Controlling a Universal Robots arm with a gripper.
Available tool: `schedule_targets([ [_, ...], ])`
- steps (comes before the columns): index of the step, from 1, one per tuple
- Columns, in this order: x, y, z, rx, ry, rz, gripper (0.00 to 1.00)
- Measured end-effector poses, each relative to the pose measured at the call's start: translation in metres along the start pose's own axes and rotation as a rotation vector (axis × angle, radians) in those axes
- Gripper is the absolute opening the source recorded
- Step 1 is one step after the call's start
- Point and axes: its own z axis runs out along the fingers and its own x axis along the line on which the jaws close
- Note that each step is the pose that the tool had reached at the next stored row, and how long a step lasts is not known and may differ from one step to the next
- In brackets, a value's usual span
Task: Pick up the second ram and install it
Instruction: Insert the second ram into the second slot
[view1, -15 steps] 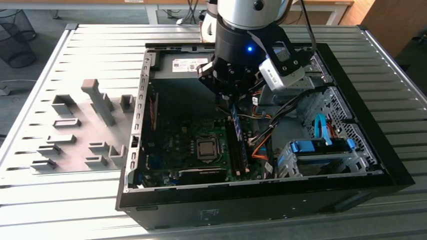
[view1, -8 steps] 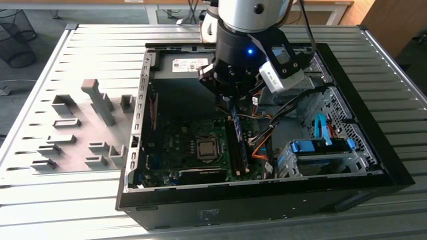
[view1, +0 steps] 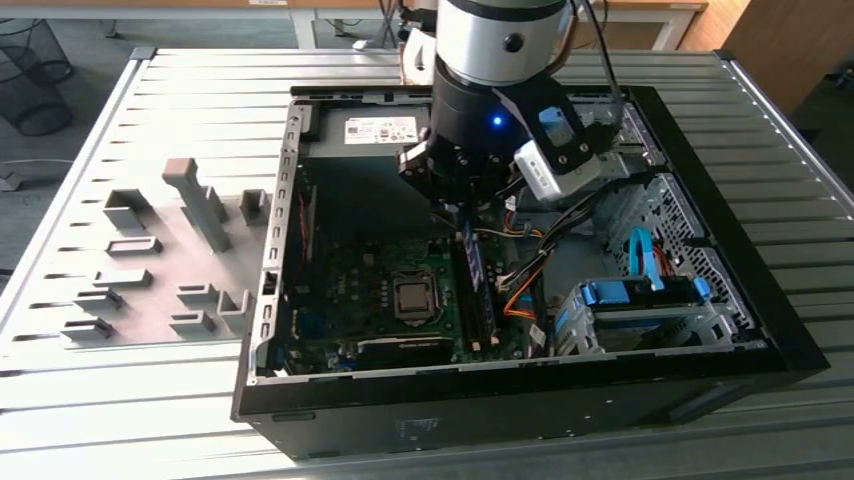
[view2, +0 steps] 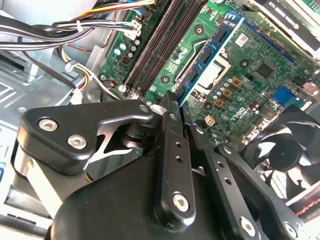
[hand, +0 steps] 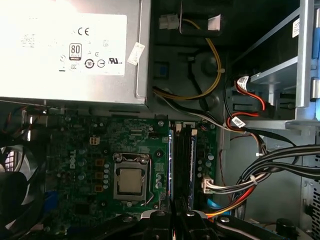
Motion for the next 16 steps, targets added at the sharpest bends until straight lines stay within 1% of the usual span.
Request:
schedule_targets([
  [4,0.0001,-0.0001,0.0068,-0.0001,0.0,0.0,0.14],
  [6,0.0001,-0.0001,0.0087,-0.0001,-0.0001,0.0,0.14],
  [16,0.0001,-0.0001,0.0094,-0.0001,0.0,0.0,0.14],
])
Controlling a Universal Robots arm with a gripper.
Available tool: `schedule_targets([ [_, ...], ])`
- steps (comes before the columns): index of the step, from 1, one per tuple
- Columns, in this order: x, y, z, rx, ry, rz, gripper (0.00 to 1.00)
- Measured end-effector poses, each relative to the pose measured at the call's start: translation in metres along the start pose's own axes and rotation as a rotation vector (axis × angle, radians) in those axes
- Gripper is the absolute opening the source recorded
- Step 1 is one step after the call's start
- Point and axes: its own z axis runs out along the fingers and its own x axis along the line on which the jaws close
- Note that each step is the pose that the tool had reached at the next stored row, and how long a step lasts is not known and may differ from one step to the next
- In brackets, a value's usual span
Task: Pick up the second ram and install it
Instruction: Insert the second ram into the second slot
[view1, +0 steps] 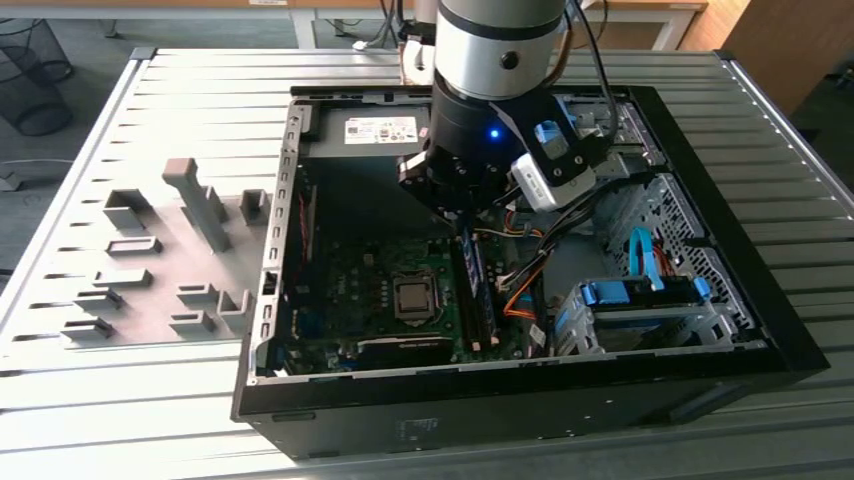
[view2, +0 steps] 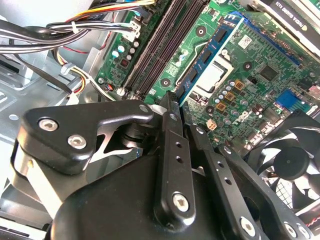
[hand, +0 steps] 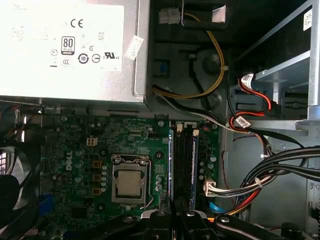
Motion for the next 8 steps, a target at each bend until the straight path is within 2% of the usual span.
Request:
schedule_targets([
  [5,-0.0002,0.0,0.0001,0.0001,0.0002,0.0,0.14],
  [7,-0.0027,0.0,0.0005,-0.0005,0.0054,0.0,0.14],
  [8,-0.0035,-0.0001,0.0009,-0.0004,0.0116,0.0,0.14],
])
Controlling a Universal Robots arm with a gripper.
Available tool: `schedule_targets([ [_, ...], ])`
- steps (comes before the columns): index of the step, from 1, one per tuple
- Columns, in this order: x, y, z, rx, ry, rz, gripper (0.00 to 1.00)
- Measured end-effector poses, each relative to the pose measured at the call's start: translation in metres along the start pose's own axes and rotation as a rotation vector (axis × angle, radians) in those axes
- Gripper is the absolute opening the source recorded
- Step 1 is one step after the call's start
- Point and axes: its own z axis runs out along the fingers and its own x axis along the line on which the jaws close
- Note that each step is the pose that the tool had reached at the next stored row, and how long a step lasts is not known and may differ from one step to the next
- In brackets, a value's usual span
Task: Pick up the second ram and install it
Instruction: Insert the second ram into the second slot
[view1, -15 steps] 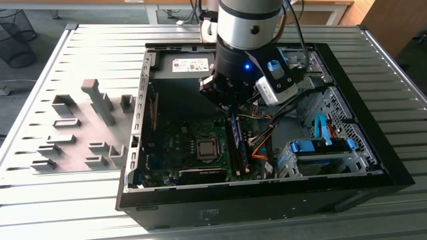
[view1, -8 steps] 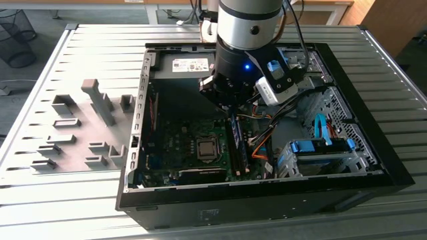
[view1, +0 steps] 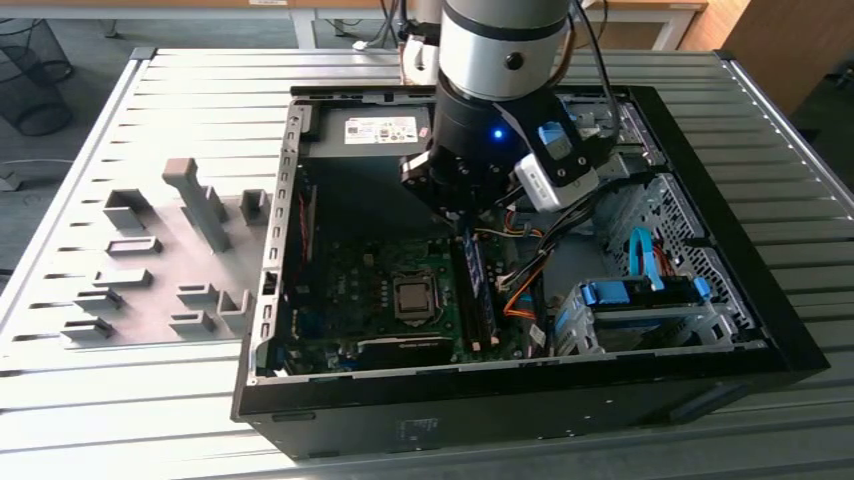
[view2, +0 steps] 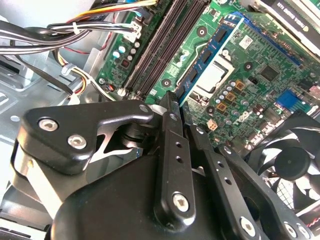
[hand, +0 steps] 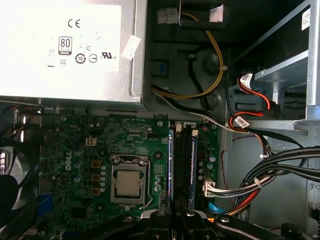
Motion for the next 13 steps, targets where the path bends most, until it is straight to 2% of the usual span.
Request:
schedule_targets([
  [1,-0.0008,0.0,0.0009,-0.0002,0.005,0.0,0.14],
  [2,-0.0014,-0.0001,0.0021,-0.0021,0.0061,0.001,0.14],
  [5,-0.0032,-0.0006,0.0074,-0.0061,0.0058,0.005,0.14],
  [13,-0.0033,-0.001,0.022,-0.0063,0.0057,0.032,0.14],
])
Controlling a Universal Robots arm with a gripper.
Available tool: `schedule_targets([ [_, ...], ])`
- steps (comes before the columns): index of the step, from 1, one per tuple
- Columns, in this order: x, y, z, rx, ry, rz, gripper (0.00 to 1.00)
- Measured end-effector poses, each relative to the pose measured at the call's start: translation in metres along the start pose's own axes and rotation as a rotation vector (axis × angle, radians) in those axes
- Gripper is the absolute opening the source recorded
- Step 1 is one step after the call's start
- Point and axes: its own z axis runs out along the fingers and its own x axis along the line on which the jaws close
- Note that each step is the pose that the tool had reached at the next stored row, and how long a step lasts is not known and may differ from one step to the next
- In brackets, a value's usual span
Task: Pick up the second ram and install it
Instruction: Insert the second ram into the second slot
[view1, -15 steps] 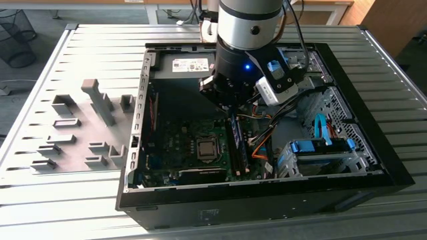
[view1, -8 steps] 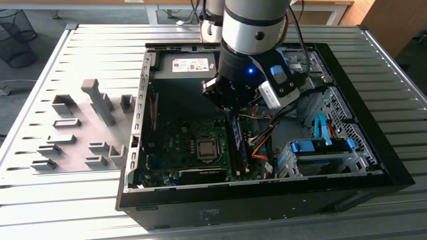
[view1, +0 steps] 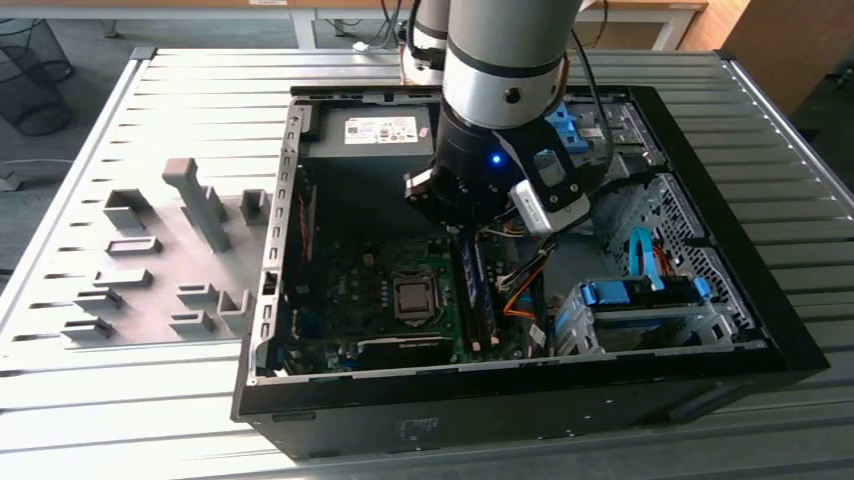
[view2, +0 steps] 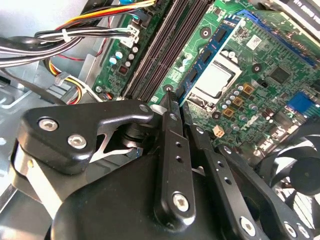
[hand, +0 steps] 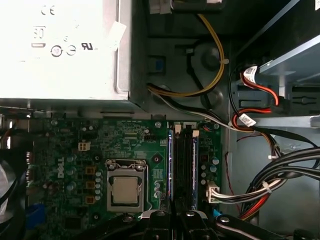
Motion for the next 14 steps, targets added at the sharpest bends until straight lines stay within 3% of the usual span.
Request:
schedule_targets([
  [7,-0.0001,-0.0002,0.0119,-0.0001,-0.0001,0.009,0.14],
  [14,-0.0001,-0.0002,0.0133,-0.0001,-0.0002,0.009,0.14],
])
